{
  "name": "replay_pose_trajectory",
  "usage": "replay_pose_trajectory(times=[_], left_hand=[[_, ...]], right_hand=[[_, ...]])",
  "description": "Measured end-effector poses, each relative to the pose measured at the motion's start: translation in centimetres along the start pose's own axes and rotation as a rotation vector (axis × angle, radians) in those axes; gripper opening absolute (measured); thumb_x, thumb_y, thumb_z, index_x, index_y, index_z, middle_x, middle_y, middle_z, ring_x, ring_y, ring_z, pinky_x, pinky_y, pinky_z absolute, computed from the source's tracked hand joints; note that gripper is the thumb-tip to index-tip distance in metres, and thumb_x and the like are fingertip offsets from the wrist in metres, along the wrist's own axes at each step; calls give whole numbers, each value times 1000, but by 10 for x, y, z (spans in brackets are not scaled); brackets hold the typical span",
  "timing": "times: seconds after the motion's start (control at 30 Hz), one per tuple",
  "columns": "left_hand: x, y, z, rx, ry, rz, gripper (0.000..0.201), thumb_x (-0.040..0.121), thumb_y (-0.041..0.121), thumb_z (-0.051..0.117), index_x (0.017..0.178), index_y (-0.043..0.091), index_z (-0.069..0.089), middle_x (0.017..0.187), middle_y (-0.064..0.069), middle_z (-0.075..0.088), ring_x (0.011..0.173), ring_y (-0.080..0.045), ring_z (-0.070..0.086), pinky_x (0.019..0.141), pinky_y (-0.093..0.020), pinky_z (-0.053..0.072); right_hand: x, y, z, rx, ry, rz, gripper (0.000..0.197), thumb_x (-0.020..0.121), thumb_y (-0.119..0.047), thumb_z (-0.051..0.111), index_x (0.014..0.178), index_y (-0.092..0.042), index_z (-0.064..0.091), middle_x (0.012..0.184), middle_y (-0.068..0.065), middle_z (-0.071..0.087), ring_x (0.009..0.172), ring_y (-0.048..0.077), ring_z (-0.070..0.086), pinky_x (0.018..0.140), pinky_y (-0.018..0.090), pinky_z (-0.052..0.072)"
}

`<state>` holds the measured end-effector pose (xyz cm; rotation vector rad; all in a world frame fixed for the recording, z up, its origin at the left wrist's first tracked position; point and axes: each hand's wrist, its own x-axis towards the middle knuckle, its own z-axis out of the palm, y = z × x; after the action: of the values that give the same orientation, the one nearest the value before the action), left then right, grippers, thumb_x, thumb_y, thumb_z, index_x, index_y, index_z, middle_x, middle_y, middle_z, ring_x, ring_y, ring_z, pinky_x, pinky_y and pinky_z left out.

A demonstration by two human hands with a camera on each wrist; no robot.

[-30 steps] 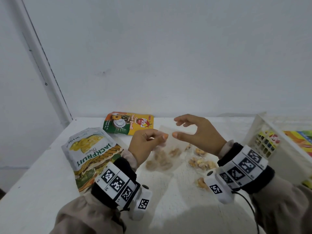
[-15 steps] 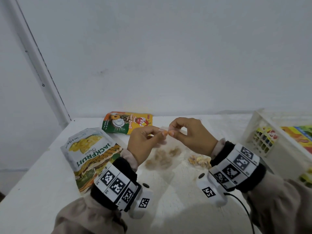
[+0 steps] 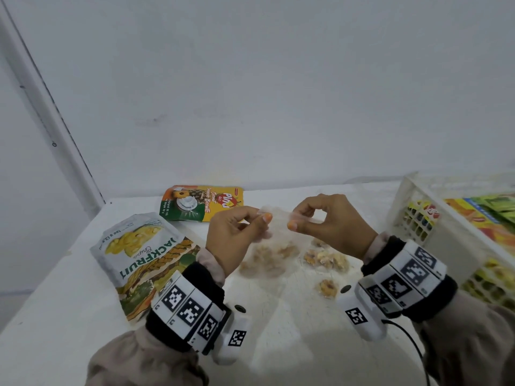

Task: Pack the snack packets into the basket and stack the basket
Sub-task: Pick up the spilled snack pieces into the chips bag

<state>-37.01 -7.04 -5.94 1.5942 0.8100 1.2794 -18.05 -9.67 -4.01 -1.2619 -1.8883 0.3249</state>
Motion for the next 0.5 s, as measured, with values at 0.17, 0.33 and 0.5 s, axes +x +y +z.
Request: replay_pose_trajectory(times=[0.17,0.33,0.5], left_hand=[[-5,0,6,-17,-29,15,15,81,10,63,66,7,63,59,5,63,55,-10,67,52,-19,51],[-11,1,21,-72,-77,5,16,80,15,63,65,8,63,54,8,63,54,-8,66,53,-20,53],[-18,8,42,-178,-132,-54,12,80,12,62,69,13,66,54,7,63,54,-7,65,57,-21,54]], right_hand=[[-21,3,-13,-22,19,19,17,75,-29,67,66,-37,56,62,-19,60,69,-2,57,68,5,40],[-43,-2,-22,60,86,97,21,77,-13,73,66,-25,60,63,-12,62,64,-2,55,62,3,38],[-70,-1,-38,43,153,140,19,77,-24,72,65,-29,58,62,-24,60,61,-9,53,63,1,36]])
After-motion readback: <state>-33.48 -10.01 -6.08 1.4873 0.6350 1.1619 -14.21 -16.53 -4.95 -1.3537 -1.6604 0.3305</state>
